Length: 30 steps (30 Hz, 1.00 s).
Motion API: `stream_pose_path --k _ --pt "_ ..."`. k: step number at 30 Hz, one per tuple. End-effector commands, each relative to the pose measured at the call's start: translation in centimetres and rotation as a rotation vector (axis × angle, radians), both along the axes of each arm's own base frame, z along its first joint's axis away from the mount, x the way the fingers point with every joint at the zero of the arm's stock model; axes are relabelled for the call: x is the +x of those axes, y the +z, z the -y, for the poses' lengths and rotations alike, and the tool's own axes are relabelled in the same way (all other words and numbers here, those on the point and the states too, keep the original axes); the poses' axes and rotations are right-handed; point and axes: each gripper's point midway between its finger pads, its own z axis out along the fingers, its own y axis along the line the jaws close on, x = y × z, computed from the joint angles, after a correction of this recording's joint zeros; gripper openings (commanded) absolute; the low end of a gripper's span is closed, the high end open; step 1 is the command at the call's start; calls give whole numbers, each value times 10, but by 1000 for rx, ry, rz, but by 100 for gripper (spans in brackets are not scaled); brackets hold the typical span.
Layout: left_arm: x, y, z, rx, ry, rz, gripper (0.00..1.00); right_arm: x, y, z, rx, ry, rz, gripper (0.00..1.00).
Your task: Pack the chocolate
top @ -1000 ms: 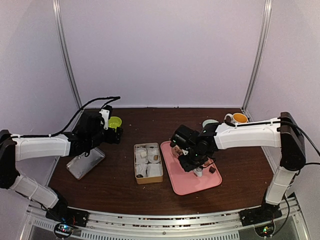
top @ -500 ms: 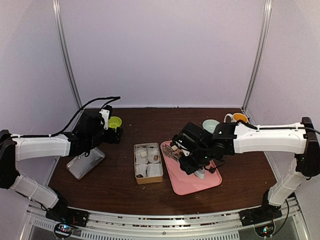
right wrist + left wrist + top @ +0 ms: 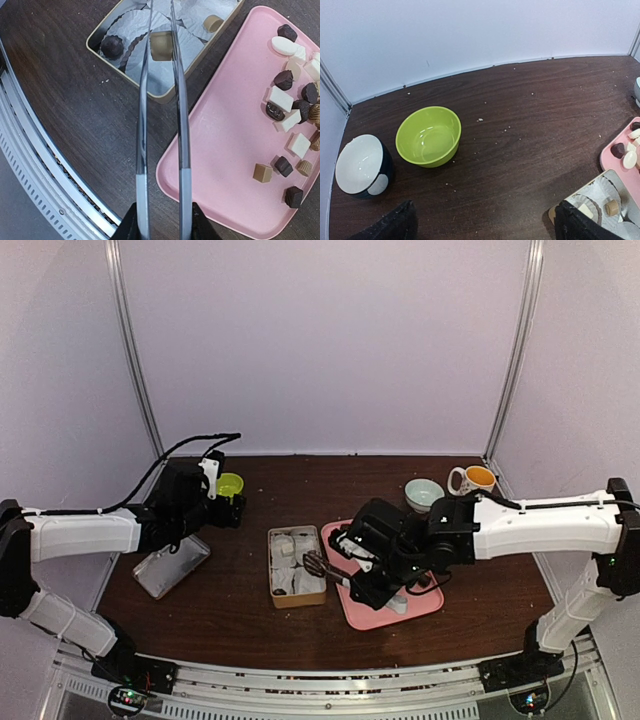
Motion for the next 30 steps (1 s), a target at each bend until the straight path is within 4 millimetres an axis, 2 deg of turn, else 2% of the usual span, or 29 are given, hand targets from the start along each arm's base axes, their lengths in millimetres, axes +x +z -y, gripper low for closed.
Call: stream_pose_path --k 1,11,17,23,30 --pt "8 15 4 -24 -6 45 98 -4 -5 -9 -47 48 19 23" --pt "8 14 5 -24 -11 42 98 -4 -12 -12 -97 54 37 27" --pt "8 14 6 -25 -15 42 98 4 -7 -10 -100 22 74 38" --pt "8 14 6 -26 -19 39 98 14 10 -5 -65 -31 136 39" --pt "8 15 6 -27 -18 42 98 34 39 19 -33 -159 278 35"
